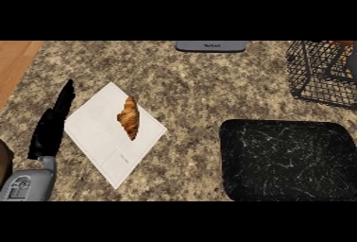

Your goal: Pick the sweet potato from the tray and place it in the tiered basket

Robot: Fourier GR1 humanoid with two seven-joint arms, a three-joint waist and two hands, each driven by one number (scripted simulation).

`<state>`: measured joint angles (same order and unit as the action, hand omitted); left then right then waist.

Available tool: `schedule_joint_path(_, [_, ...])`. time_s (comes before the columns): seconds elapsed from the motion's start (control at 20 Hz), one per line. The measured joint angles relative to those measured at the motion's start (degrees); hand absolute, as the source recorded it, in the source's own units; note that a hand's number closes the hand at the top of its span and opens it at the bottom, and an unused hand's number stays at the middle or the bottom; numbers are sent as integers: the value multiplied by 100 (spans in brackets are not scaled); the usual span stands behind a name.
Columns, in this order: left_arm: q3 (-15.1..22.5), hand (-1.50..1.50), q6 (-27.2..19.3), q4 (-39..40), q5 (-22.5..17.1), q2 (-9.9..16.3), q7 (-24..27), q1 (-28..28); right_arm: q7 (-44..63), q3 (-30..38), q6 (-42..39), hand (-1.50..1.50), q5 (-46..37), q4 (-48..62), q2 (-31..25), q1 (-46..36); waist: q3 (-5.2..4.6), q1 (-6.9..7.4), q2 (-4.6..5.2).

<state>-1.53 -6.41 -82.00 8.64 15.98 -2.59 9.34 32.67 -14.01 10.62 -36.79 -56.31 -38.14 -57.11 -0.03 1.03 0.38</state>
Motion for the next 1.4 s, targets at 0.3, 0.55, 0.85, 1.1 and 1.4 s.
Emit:
schedule_joint_path(0.3, [-4,0,49,-85,18,5,-129,81,-503,-8,114,150,-680,1160,-419,-217,4,40,10])
schedule_joint_path(0.55, [-18,0,111,-158,12,-22,-101,-46,-1278,255,248,150,-839,2040,-602,-369,5,47,10])
schedule_joint_path(0.85, [-34,0,134,-215,38,-55,-273,134,-2359,677,217,150,-661,2951,-689,-463,8,55,17])
schedule_joint_path(1.1, [-60,0,184,-151,56,-47,-161,112,-3052,1004,218,150,-489,3654,-653,-475,11,107,42])
schedule_joint_path(1.4, [-48,0,152,-133,104,-110,-111,79,-3143,1564,-193,-150,11,4229,-584,-451,14,105,43])
